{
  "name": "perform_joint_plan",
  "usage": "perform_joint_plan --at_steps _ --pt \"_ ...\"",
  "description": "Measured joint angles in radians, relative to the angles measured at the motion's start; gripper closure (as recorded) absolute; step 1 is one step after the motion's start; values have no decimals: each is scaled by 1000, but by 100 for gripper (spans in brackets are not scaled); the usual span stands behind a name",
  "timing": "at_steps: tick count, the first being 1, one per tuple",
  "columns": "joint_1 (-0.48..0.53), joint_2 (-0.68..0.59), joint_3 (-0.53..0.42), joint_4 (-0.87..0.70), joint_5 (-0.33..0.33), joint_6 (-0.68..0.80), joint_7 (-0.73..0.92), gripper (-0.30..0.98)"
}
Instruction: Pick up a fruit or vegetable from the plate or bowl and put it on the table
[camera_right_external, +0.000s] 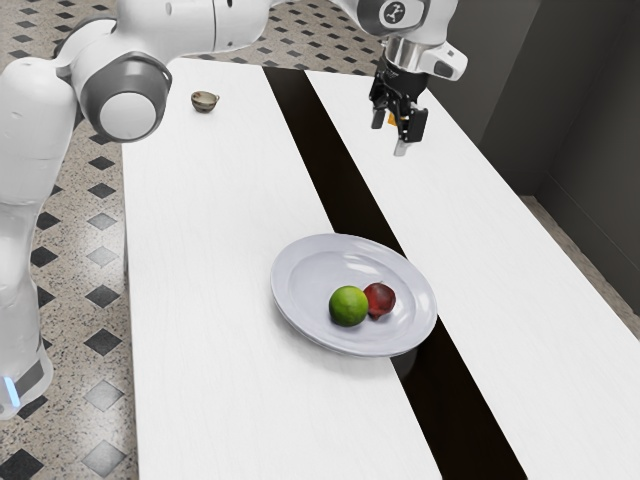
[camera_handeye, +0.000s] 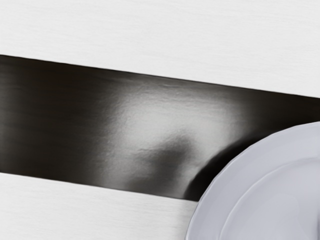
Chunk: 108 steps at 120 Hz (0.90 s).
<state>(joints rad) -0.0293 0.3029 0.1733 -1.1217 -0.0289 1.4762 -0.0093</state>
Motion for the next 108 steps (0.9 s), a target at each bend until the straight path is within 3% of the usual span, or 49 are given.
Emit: perform_joint_plan --at_steps 52,69,82,92,108 --pt "14 -16 -12 0 -11 -8 7 0" --pt "11 -84 -152 -23 -1 -60 54 0" --pt "-1 -281 -308 -256 47 -62 85 0" --pt "-38 -357 -398 -389 70 -42 105 0" --pt "-18 -468 -445 -542 89 8 133 0"
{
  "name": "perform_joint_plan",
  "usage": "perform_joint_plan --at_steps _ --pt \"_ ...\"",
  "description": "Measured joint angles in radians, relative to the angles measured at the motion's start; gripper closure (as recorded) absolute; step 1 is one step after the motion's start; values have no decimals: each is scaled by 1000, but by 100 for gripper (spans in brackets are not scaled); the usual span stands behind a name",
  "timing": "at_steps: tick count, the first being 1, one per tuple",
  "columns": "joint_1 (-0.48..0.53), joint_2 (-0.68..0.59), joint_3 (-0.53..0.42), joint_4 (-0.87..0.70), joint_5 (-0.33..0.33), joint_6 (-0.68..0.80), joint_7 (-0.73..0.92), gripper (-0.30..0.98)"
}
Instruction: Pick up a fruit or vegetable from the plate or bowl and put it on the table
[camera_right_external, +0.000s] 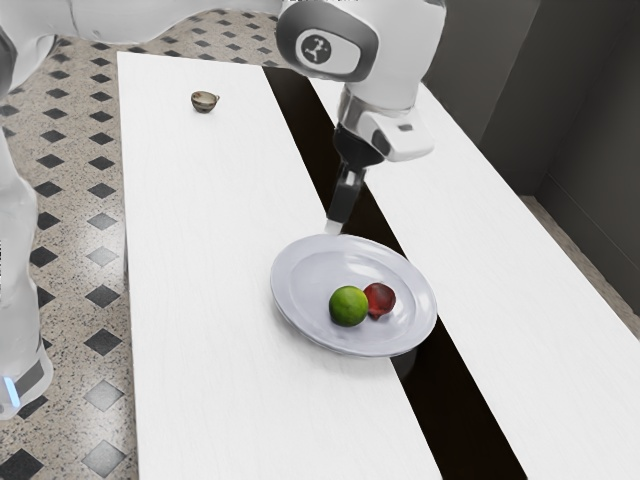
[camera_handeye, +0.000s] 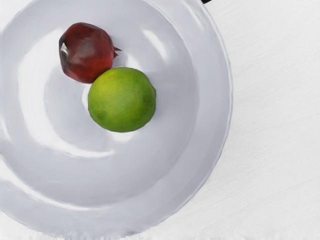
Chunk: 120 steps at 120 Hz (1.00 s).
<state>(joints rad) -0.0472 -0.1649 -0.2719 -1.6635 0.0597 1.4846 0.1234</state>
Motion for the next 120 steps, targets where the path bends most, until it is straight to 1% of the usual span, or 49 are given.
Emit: perform_joint_plan --at_steps 9,26,51,70,85,120 --pt "20 -10 1 -15 14 22 13 0" --pt "24 -7 0 -31 28 62 33 0" --pt "22 32 -10 -66 31 139 53 0" --pt "23 21 -17 -110 28 188 62 0" --pt "22 -24 -14 -186 24 236 52 0" --pt "28 -31 -12 -265 11 302 -17 0"
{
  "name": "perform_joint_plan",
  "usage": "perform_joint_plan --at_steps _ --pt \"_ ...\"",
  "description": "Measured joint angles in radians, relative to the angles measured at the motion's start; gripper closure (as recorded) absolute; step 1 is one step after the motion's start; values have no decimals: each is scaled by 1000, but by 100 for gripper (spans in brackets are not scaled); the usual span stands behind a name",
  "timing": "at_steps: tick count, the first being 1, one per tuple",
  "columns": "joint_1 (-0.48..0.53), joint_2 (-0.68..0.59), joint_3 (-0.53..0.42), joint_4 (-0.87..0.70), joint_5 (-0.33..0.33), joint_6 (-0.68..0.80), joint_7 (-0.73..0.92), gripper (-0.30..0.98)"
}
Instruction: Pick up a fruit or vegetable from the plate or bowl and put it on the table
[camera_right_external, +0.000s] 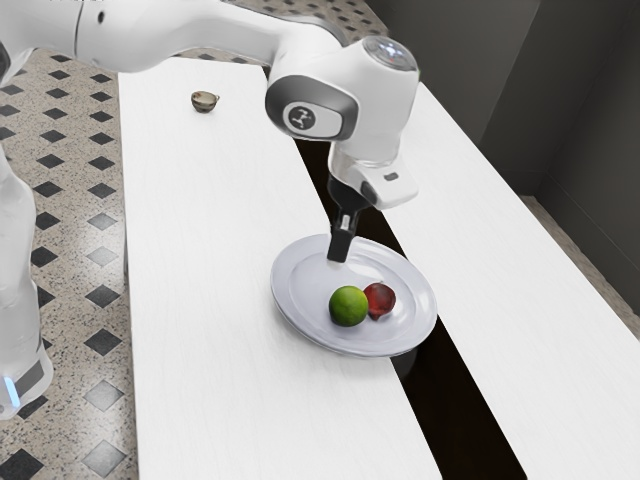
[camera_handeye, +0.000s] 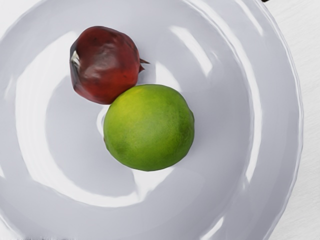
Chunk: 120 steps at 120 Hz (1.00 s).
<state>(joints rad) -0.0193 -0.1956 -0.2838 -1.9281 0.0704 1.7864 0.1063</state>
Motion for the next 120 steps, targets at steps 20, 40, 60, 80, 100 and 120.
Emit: perform_joint_plan --at_steps 20,40,60,80,100,120 --pt "0 2 -3 -39 -26 31 -35 0" --pt "-1 2 -4 -90 -47 58 -62 0" --pt "25 3 1 -105 -54 75 -82 0" --pt "32 5 27 -113 -56 82 -98 0" --pt "33 6 43 -130 -56 87 -109 0" --pt "33 0 43 -120 -54 91 -118 0"
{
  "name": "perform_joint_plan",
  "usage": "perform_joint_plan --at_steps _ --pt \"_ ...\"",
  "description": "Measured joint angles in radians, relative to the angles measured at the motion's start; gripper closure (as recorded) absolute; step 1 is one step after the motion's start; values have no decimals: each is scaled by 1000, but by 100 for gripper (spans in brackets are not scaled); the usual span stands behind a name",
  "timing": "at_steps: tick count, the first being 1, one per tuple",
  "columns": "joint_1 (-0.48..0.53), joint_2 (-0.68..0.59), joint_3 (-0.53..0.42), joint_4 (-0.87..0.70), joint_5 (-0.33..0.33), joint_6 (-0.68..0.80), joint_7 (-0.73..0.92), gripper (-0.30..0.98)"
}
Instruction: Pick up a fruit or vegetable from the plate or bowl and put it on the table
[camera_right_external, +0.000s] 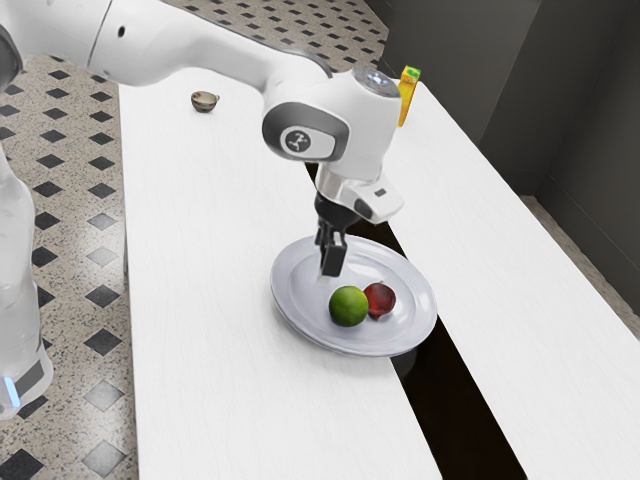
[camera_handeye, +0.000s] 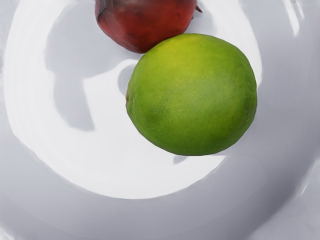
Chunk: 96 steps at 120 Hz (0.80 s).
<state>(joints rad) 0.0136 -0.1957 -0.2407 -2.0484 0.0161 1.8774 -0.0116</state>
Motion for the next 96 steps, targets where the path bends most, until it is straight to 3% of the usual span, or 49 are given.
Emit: perform_joint_plan --at_steps 96 --pt "-2 50 -2 -3 1 86 -13 0"
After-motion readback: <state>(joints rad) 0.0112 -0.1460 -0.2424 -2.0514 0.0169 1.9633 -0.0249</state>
